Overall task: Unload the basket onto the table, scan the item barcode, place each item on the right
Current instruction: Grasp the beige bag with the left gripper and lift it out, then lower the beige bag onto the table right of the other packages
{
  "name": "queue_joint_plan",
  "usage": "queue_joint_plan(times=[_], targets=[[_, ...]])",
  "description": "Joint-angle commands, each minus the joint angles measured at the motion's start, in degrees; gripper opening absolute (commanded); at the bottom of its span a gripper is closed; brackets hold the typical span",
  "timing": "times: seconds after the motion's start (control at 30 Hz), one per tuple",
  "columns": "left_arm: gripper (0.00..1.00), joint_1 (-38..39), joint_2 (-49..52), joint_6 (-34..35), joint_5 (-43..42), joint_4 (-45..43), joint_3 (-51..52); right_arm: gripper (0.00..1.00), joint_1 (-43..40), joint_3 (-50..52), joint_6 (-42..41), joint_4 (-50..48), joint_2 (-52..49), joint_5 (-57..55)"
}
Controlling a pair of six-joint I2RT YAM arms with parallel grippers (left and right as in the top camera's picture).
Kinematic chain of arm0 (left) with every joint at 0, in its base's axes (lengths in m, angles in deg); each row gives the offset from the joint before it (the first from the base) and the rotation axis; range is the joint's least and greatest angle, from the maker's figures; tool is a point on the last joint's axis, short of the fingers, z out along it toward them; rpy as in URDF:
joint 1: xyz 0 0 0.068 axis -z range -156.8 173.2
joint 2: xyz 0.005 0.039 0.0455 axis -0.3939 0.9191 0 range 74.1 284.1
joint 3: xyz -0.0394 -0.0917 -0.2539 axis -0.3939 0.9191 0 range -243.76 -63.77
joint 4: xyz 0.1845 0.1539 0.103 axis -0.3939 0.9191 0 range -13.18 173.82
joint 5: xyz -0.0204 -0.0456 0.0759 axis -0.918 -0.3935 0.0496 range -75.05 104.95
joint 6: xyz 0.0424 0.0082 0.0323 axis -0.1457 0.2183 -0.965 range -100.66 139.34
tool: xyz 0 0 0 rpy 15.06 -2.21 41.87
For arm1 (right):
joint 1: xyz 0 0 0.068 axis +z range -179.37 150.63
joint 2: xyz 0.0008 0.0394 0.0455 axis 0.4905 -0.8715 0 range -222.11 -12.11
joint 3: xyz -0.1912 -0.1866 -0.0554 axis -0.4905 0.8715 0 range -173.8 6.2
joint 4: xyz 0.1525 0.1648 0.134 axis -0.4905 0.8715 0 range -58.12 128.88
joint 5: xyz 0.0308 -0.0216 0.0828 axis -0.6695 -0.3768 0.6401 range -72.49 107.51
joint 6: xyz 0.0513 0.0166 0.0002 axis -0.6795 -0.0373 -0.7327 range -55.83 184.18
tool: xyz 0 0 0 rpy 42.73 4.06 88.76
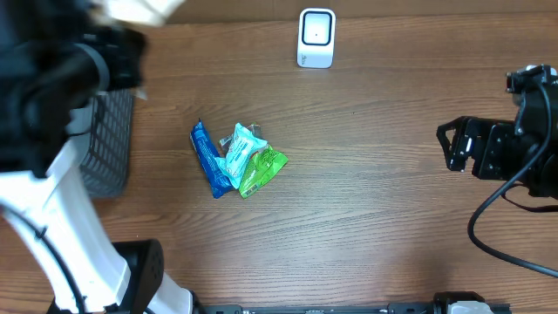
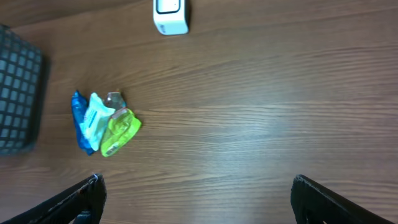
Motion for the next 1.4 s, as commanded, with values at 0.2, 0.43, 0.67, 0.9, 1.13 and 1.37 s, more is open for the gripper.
queue_joint_plan(times=[0.2,0.43,0.67,0.9,1.13,1.37], targets=[[0.04,13.03,1.42,2.93,9.25,-2.71,28.0,0.96,-0.52,-1.09,-0.83,0.63,-1.75,-2.73],[0.04,20.39,1.42,8.04,10.43,-16.17,51.87,0.96,-0.52,-1.09,-1.64,2.03,-5.77,-2.47],[0.04,24.96,1.42,12.68,10.34,-29.59,69.13,0.96,-0.52,-1.09,-1.75,2.73,-8.76,-2.47],[0.04,26.73,1.42,13.11,5.68,-37.97,78.47,0.96,-0.52,-1.09,-1.77,2.27,-10.34,-1.86],[0.37,26.73,1.42,13.07,2.38,-39.08,78.95,0.96,-0.52,-1.09,-1.75,2.01,-10.45,-1.86],[0.58,26.73,1.25,10.69,-3.65,-39.6,76.7,0.98,-0.52,-1.09,-1.75,1.97,-10.45,-1.84]])
